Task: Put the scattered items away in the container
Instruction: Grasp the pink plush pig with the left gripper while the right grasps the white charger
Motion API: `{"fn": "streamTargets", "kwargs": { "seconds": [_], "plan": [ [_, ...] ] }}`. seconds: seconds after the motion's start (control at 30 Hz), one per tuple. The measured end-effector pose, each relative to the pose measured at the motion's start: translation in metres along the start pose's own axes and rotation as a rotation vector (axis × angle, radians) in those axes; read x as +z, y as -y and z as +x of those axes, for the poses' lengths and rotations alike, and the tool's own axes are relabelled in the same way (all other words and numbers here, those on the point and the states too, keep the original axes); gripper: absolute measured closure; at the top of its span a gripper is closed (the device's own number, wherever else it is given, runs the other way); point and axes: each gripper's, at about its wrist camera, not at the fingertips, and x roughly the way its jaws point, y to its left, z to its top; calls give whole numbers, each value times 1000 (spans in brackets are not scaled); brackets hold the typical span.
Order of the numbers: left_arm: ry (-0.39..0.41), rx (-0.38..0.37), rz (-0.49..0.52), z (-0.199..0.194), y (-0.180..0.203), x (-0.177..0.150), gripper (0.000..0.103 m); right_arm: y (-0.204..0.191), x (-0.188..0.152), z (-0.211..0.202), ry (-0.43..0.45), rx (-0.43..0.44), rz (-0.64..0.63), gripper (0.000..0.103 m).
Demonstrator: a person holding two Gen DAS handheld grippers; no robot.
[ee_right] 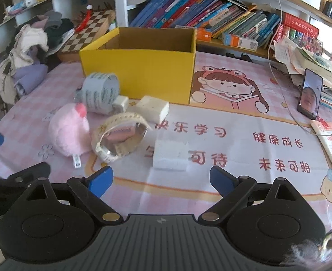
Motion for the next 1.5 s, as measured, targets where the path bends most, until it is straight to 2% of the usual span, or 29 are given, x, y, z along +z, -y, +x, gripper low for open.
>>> {"fn": "streamTargets", "kwargs": {
  "seconds": [0.17, 0.37, 0.6, 0.7, 0.8, 1.1, 1.5],
  "plan": [
    [-10, -8, -50, 12, -8, 6, 0, 7, 6, 21, -51, 8, 10, 9],
    [-22, -17, -110, 27, -17, 12, 1, 8, 15, 37, -69, 3, -15, 12],
    [-38, -27, -108, 38, -16, 15, 10, 10, 22, 56, -108, 7, -19, 14],
    [-50, -11, -153, 45, -25, 18, 17, 12, 25, 64, -123, 8, -22, 15],
    [-64, -9, -186, 52, -30, 20, 17, 15, 28, 71, -136, 6, -18, 16],
    [-109, -45, -174, 75, -29, 27, 17, 21, 31, 91, -194, 2, -22, 18],
    [-164, -78, -149, 97, -27, 33, 23, 25, 38, 111, -245, 18, -17, 33]
  ]
}}
